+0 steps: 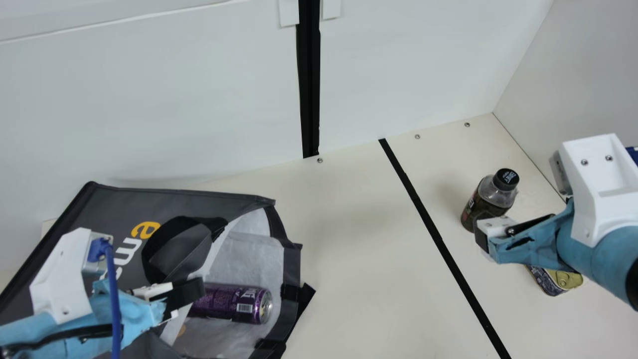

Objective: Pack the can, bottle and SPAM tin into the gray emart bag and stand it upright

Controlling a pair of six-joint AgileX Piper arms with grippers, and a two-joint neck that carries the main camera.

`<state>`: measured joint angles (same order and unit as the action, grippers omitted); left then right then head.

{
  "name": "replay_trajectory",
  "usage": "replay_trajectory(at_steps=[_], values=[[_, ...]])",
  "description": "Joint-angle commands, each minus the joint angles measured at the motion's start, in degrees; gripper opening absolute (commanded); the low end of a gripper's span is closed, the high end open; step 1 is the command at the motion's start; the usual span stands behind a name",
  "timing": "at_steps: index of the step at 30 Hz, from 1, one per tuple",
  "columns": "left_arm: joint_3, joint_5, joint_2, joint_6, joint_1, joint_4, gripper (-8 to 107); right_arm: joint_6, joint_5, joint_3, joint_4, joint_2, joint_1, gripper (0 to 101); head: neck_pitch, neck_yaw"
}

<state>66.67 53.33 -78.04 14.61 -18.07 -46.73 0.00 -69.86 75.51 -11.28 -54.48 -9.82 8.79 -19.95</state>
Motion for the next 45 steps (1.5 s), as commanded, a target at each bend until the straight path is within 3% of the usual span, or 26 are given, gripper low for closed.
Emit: replay_trajectory(at_steps=[1,24,45], values=[[0.0,0.0,0.0,0.0,0.0,0.0,-8,0.6,0.0,-0.4,-0.4,0.3,-0.1,95,1.2,0.0],[0.0,0.0,0.0,0.0,0.0,0.0,-8,4.9,0.0,-4.7,-3.5,1.7,1.5,95,1.2,0.0],[0.0,0.0,0.0,0.0,0.0,0.0,-8,0.6,0.0,1.4,0.7,-6.4,-3.8,95,1.2,0.0]])
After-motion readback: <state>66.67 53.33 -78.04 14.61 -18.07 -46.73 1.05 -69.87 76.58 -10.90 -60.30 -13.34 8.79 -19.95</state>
